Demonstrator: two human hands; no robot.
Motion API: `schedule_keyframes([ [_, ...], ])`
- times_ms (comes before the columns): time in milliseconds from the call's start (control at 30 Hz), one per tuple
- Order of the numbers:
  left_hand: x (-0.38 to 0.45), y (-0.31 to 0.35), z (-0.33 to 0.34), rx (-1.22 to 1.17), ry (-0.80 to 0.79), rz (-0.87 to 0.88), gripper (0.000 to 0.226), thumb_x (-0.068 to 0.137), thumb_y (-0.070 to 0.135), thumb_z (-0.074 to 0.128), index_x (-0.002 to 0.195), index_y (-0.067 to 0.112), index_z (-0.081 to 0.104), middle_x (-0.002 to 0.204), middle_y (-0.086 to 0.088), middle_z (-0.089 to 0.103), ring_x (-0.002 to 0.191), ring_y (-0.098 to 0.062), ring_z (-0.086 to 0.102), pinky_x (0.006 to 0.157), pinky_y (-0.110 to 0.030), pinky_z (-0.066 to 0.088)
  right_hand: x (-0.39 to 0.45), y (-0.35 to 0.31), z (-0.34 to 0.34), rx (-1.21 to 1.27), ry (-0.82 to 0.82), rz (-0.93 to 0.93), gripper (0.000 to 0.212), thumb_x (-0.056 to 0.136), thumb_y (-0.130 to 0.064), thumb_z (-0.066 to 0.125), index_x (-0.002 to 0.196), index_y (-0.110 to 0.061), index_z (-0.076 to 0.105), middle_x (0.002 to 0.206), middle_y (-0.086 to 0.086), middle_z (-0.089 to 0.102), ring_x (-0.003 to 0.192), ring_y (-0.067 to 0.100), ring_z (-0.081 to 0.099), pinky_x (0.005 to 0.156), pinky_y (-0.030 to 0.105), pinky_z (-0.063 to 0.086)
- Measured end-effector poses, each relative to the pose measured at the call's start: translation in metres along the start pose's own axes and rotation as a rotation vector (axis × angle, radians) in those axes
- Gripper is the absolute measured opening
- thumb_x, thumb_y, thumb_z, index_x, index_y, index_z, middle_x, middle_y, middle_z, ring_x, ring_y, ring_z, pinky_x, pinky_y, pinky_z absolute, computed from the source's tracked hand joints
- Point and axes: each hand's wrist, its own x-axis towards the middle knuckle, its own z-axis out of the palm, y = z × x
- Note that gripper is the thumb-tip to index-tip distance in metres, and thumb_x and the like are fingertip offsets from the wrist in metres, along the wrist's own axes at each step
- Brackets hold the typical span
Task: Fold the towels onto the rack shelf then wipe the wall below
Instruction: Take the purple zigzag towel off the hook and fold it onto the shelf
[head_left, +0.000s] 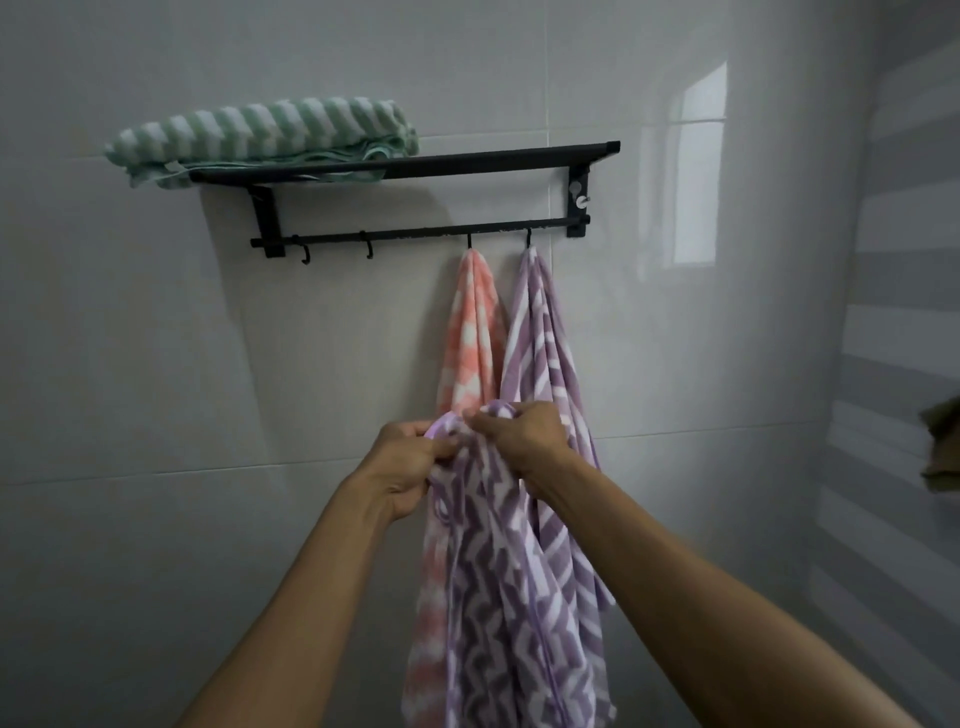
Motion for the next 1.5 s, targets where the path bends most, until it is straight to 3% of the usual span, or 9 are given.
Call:
schedule_keyframes([
  [167,-0.007,0.001,0.005,-0.103,0.067,0.017,0.030,0.086,-0.009,0.068,0.116,-0.011,0.066,0.089,-0.018,0.075,0.067,-0.021,0.073,0.057,-0.025,0.057,-0.009,-0.006,0.003,0.186,-0.169,0.068,0.006,0.089,-0.003,0.073,0.092,0.000,0.068,0.092,0.022,0.072,0.079,0.031,0.074,0.071,0.048,0.063],
  [267,-0.011,0.001,0.003,-0.195,0.140,0.005,0.030,0.083,-0.008,0.071,0.112,-0.008,0.067,0.081,-0.016,0.075,0.060,-0.022,0.073,0.052,-0.027,0.057,-0.009,-0.005,0.000,0.251,-0.207,0.056,0.025,0.091,0.002,0.067,0.113,-0.007,0.058,0.096,0.017,0.068,0.067,0.022,0.068,0.058,0.039,0.063],
  [467,-0.019,0.007,-0.007,-0.232,0.085,0.040,0.027,0.089,-0.014,0.059,0.111,-0.001,0.068,0.090,-0.014,0.074,0.061,-0.018,0.072,0.053,-0.023,0.056,-0.009,-0.006,-0.018,0.236,-0.577,0.011,0.042,0.088,0.019,0.052,0.122,-0.002,0.065,0.108,0.019,0.075,0.085,0.025,0.073,0.077,0.038,0.060],
  [700,-0.018,-0.001,-0.013,-0.194,0.129,0.029,0.018,0.090,-0.006,0.064,0.102,0.003,0.074,0.092,-0.012,0.075,0.067,-0.017,0.071,0.059,-0.023,0.059,-0.002,-0.003,-0.013,-0.404,-0.321,-0.519,0.016,0.086,-0.030,0.077,0.088,-0.015,0.075,0.082,-0.003,0.070,0.078,0.013,0.064,0.074,0.032,0.053],
  [867,-0.020,0.003,-0.014,-0.152,0.145,0.013,0.015,0.086,0.004,0.072,0.101,0.006,0.076,0.091,-0.010,0.076,0.065,-0.015,0.070,0.054,-0.021,0.056,-0.003,-0.008,-0.012,-0.384,-0.452,-0.459,0.019,0.092,-0.028,0.068,0.093,-0.009,0.070,0.080,0.005,0.067,0.073,0.015,0.061,0.071,0.035,0.053],
  [1100,-0.023,0.006,-0.008,-0.134,0.045,0.029,0.019,0.097,0.001,0.057,0.107,-0.002,0.073,0.100,-0.020,0.075,0.067,-0.019,0.072,0.058,-0.024,0.058,0.002,0.001,0.001,-0.379,-0.288,-0.449,0.020,0.086,-0.033,0.078,0.078,-0.016,0.072,0.076,0.000,0.067,0.066,0.011,0.060,0.057,0.020,0.046],
  [1267,-0.022,0.005,-0.014,-0.131,-0.058,0.049,0.024,0.097,0.005,0.056,0.115,-0.003,0.070,0.112,-0.020,0.073,0.090,-0.025,0.071,0.075,-0.030,0.062,0.008,0.000,0.001,-0.334,-0.243,-0.370,0.030,0.079,-0.034,0.084,0.075,-0.006,0.072,0.069,0.002,0.065,0.060,0.011,0.058,0.051,0.020,0.045],
  [1367,-0.024,0.003,-0.018,-0.126,-0.139,0.097,0.033,0.085,0.005,0.068,0.116,-0.003,0.068,0.112,-0.018,0.074,0.098,-0.026,0.071,0.090,-0.033,0.058,0.009,-0.003,-0.004,-0.244,-0.307,-0.323,0.035,0.075,-0.031,0.088,0.078,0.000,0.073,0.066,0.005,0.062,0.060,0.012,0.055,0.053,0.024,0.045],
  [1500,-0.020,0.003,-0.024,-0.048,-0.073,0.154,0.029,0.086,-0.002,0.066,0.115,-0.005,0.067,0.106,-0.018,0.075,0.093,-0.022,0.074,0.087,-0.032,0.060,0.011,-0.005,-0.013,-0.160,-0.450,-0.230,0.032,0.078,-0.034,0.085,0.065,-0.010,0.070,0.062,0.002,0.058,0.059,0.014,0.053,0.053,0.026,0.044],
])
